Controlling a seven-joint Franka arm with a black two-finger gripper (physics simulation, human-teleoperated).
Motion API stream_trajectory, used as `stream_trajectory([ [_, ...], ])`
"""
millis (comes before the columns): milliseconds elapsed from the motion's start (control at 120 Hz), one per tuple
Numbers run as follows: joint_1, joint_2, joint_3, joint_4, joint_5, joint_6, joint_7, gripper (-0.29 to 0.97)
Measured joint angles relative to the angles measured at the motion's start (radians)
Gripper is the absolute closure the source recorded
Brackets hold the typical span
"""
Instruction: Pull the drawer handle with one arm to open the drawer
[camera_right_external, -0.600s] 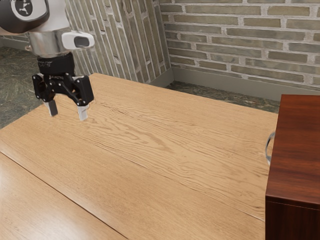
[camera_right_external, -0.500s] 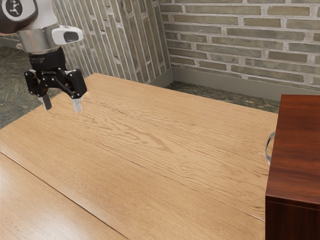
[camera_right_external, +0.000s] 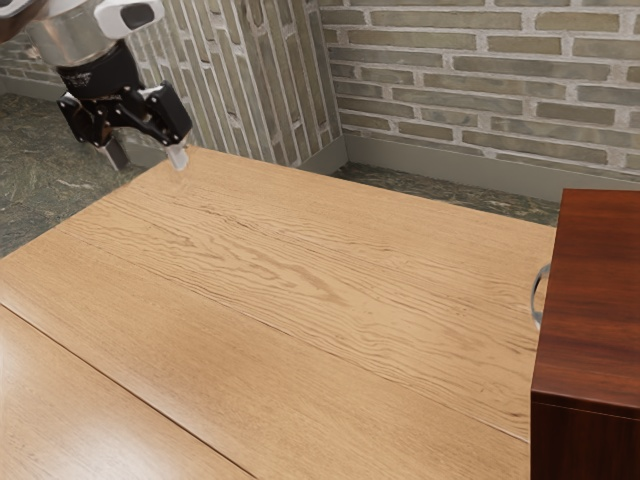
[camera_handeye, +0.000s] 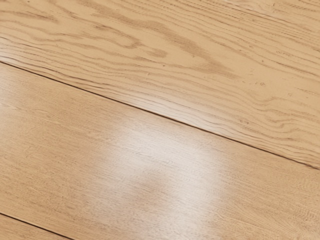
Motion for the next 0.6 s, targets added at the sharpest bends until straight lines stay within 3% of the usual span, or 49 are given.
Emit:
stream_trajectory([
  [33,-0.012,-0.033,-0.004,0.010,0.001,0.002,-0.002,0.03],
  [92,0.049,-0.055,-0.024,0.018,0.001,0.005,-0.005,0.03],
  [192,0.080,-0.021,-0.049,0.011,0.000,0.009,-0.011,0.02],
  [400,0.039,0.106,-0.068,-0.015,-0.003,0.014,-0.020,0.02],
  [600,0.051,0.097,-0.103,-0.063,-0.062,0.038,-0.027,0.02],
])
